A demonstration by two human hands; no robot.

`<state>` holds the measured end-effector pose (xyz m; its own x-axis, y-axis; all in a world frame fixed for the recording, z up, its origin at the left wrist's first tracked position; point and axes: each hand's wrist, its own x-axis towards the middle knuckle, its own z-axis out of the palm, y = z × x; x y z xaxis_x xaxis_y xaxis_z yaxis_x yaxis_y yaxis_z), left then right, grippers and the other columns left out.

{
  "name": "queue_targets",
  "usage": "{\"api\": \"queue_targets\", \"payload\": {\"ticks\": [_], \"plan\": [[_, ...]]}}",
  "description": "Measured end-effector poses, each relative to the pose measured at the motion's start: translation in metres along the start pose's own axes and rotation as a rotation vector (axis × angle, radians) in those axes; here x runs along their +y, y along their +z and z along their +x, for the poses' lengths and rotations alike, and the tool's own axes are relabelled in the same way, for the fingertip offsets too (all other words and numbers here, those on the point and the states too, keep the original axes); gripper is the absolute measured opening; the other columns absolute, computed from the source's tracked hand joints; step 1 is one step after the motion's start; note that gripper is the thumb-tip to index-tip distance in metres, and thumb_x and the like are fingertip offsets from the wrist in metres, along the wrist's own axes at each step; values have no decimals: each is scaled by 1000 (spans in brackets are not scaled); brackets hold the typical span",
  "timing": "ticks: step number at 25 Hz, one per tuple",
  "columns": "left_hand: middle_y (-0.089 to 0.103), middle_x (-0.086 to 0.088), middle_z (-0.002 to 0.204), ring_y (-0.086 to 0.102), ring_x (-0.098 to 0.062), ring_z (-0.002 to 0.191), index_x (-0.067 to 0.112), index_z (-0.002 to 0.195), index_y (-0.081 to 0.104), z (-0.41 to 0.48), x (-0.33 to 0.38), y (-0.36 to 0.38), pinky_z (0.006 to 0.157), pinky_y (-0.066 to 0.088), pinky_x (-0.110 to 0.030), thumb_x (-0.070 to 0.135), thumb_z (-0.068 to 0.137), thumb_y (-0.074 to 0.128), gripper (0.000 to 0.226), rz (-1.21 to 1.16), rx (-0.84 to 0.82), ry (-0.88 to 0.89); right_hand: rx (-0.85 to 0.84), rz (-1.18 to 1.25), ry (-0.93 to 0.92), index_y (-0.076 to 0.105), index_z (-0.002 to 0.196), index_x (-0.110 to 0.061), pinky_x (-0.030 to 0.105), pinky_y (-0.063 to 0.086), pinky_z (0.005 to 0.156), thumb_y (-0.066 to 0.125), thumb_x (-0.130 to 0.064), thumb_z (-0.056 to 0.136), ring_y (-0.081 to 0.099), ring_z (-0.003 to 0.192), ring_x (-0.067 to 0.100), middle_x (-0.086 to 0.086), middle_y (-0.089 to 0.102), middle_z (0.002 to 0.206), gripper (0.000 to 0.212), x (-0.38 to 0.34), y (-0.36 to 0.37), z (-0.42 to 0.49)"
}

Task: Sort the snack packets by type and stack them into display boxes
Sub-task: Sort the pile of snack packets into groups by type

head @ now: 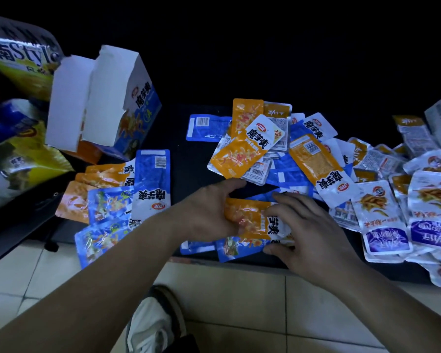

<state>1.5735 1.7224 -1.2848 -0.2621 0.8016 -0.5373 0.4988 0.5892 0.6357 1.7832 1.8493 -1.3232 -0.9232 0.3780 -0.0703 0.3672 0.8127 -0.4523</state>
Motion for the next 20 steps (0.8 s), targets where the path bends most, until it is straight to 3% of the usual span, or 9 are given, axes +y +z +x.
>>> {"api": "queue_targets", "payload": {"ticks": [3, 6, 11, 14, 17, 20], "plan": [[62, 17, 118, 63, -5, 105, 38, 134, 54, 0, -7, 10, 89, 56, -26, 26, 79, 86, 65, -46, 46, 22, 23, -14, -11, 51, 128, -39, 46, 50, 98, 84, -53, 71, 46, 133, 21, -12, 51, 142, 68, -2, -3, 2], [62, 13, 108, 62, -5, 95, 38, 118, 57, -3, -4, 14, 79, 54, -24, 19, 80, 81, 49, -34, 97, 82, 35, -12, -3, 50, 132, -39, 47, 51, 96, 86, -51, 69, 47, 130, 22, -10, 48, 139, 74, -5, -3, 1], [68, 9, 101, 67, -7, 86, 34, 115, 64, -26, 0, 2, 74, 58, -31, 4, 83, 76, 46, -190, 181, 155, 76, 85, -12, 55, 126, -34, 45, 42, 109, 81, -56, 72, 29, 151, 21, -5, 36, 159, 63, -19, -4, 2], [70, 12, 104, 71, -6, 85, 40, 124, 63, -54, -11, -31, 72, 61, -27, 4, 87, 77, 54, -262, 252, 136, 103, 250, -18, 60, 128, -41, 35, 36, 112, 74, -63, 78, 25, 153, 11, -16, 32, 162, 57, -47, -7, 18], [65, 17, 111, 69, 0, 88, 44, 125, 61, -82, -39, -69, 72, 58, -18, 8, 88, 78, 54, -137, 351, 107, 35, 516, 14, 56, 133, -55, 18, 31, 106, 67, -61, 81, 14, 149, -11, -33, 9, 164, 54, -86, -5, 42], [56, 21, 115, 63, 4, 93, 45, 125, 62, -95, -80, -93, 79, 56, -23, 9, 84, 78, 56, 36, 419, 54, -98, 569, 83, 53, 135, -56, 18, 28, 108, 71, -49, 89, 6, 141, -23, -35, 1, 164, 51, -114, 9, 67]]}}
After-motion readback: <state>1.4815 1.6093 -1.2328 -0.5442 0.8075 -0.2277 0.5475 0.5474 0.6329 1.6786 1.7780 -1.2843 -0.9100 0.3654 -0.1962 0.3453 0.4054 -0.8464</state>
